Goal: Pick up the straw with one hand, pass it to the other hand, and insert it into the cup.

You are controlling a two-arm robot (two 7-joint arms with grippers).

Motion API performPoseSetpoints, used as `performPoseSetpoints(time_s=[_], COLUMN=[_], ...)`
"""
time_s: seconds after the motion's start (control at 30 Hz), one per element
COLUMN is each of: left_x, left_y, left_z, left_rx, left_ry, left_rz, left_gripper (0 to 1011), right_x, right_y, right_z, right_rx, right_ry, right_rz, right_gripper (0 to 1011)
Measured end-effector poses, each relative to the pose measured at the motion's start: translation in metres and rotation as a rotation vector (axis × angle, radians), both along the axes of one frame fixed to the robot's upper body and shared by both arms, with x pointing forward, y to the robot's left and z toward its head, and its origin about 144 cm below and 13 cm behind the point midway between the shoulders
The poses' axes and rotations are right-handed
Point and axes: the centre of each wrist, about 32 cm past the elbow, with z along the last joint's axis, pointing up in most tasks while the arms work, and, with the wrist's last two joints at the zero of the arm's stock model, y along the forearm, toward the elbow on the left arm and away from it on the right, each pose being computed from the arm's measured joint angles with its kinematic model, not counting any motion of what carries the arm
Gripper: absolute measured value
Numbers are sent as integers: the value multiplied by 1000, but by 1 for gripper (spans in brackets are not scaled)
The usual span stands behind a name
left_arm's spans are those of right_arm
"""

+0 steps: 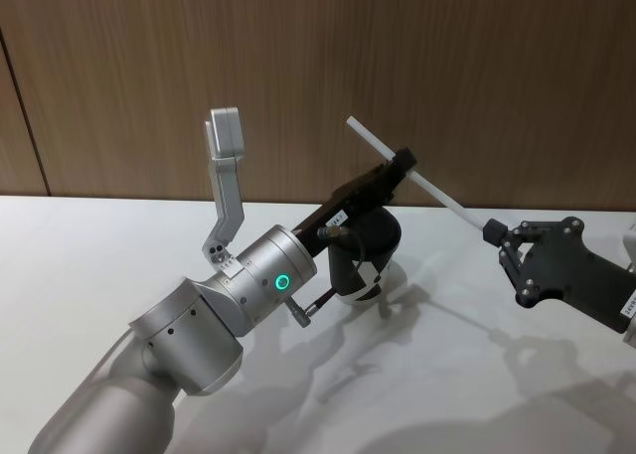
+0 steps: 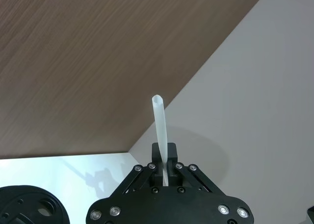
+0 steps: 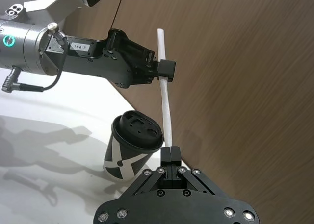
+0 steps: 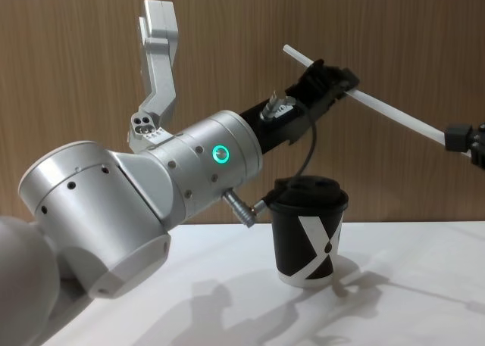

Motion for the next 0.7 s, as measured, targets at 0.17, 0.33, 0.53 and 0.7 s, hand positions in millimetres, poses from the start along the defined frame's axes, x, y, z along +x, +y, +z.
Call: performPoseSetpoints(time_s=[0.17,0.33,0.53,0.7], left_x=[0,0,0,0], left_y=[0,0,0,0], left_z=[0,0,0,0], left_rx=[0,0,0,0], left_ry=[0,0,0,0], left_rz=[0,0,0,0], left_gripper=[33,10,7,7], right_x=[0,0,0,0], right_y=[0,0,0,0], right_z=[0,0,0,0], right_rx=[0,0,0,0], right_ry=[0,0,0,0], right_rz=[0,0,0,0], right_gripper=[0,59,196,365])
